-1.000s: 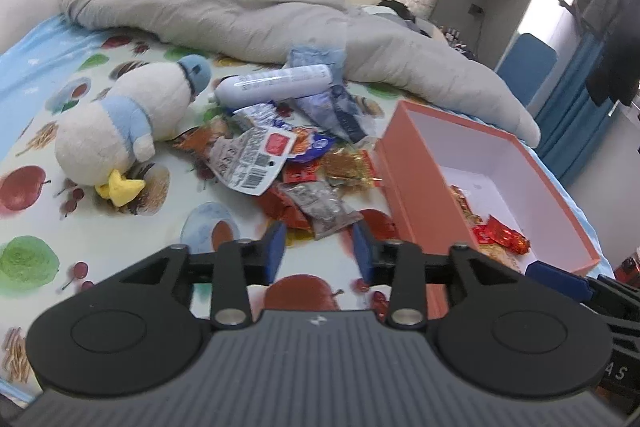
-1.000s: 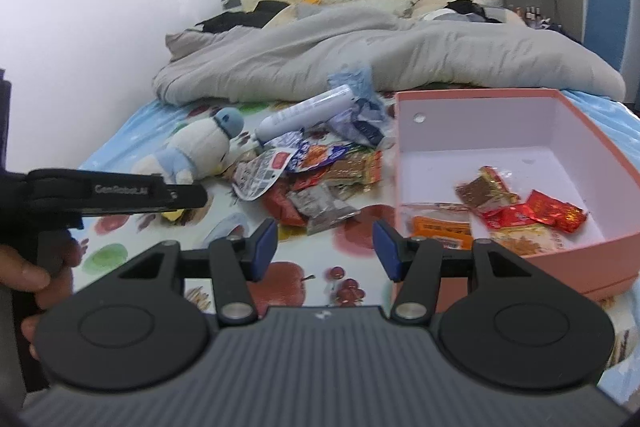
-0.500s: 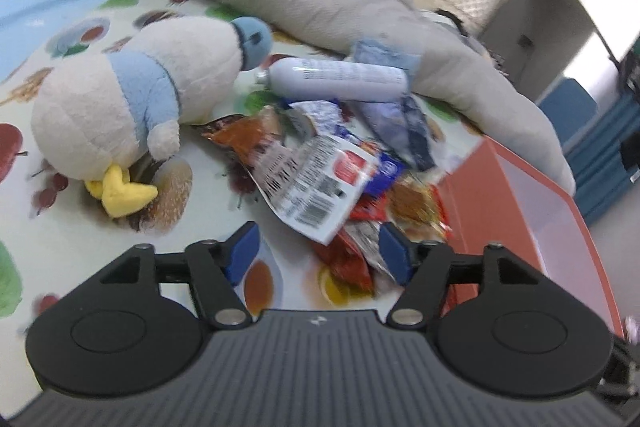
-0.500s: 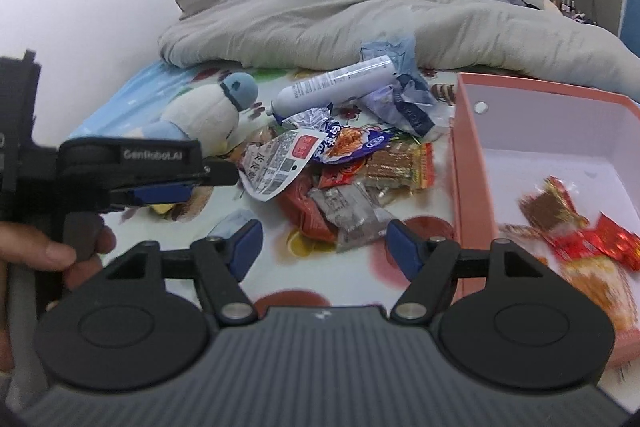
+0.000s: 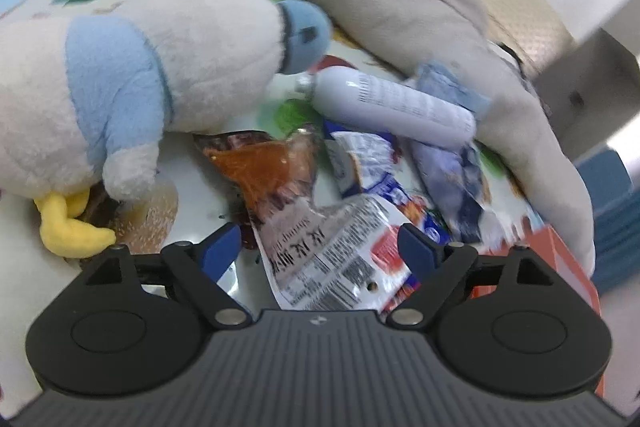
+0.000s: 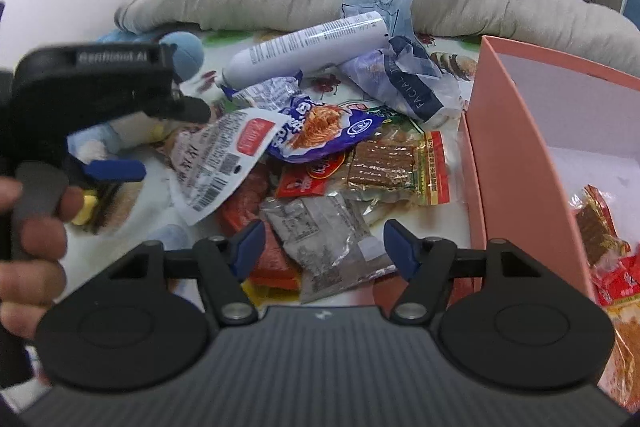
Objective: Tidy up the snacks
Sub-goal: 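Grasp the clear shrimp-chip packet with the left tool while the right tool grasps a clear grey packet, then lift both held packets off the pile toward the pink box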
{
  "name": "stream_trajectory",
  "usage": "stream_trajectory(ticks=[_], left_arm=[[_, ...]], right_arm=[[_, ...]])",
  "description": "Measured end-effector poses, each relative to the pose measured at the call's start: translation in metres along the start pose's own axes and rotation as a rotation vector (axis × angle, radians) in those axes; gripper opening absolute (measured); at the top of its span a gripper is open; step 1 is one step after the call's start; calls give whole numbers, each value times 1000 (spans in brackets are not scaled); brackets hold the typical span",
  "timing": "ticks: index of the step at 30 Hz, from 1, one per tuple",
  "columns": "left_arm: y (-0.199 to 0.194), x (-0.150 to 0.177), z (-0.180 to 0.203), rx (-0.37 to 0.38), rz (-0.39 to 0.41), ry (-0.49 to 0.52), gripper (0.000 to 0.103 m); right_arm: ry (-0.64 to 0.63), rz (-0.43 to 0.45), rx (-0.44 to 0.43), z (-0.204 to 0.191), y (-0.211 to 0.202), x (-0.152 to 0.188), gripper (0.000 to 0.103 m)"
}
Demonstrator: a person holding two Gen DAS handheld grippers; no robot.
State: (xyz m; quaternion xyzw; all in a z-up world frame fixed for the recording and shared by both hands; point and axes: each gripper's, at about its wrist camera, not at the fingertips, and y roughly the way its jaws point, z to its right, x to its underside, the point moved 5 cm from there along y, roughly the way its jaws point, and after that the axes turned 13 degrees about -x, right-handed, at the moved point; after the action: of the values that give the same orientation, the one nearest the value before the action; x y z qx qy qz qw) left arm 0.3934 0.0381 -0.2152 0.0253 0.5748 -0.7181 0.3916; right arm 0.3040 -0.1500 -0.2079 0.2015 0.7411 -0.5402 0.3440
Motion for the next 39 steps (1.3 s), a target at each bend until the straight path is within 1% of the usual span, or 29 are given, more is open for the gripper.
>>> stream_trajectory(ticks=[3, 6, 10, 13, 14, 15, 18, 20, 22, 25, 28, 31, 39], left_arm=[[10, -6, -5, -33, 9, -88, 88], [18, -10, -9, -34, 3, -183, 88], [30, -12, -6, -82, 1, -218, 87], [38, -11, -5, -124, -2, -209, 85], [42, -11, -6, -121, -21, -216, 84], [45, -9, -8, -116, -36, -220, 80], [48, -10, -9, -121, -13, -183, 74], [49, -10, -11, -116, -16, -181, 68], [50, -10, -15, -101, -27, -170, 52], [47, -8, -19, -76, -48, -159, 45], [39, -5, -22, -60, -59, -146, 41], [27, 4, -25, -48, -69, -110, 40], [-15, 42, -40, -33, -96, -25, 40]], right_arm=[[-15, -5, 20, 4, 11, 4, 67], [-23, -23, 28, 8, 19, 7, 67], [-36, -40, 19, 11, 27, 11, 67], [-34, -55, 3, 13, 30, 10, 67], [-34, -64, -3, 14, 32, 10, 67], [-39, -71, -10, 15, 32, 9, 67], [-67, -86, -29, 15, 32, 11, 67], [-70, -94, -32, 15, 34, 11, 66], [-84, -106, -33, 13, 35, 11, 63], [-97, -132, -33, 10, 35, 12, 57], [-87, -143, -36, 9, 28, 16, 51], [-74, -142, -31, 7, 18, 23, 48], [-25, -130, -15, -1, -21, 53, 46]])
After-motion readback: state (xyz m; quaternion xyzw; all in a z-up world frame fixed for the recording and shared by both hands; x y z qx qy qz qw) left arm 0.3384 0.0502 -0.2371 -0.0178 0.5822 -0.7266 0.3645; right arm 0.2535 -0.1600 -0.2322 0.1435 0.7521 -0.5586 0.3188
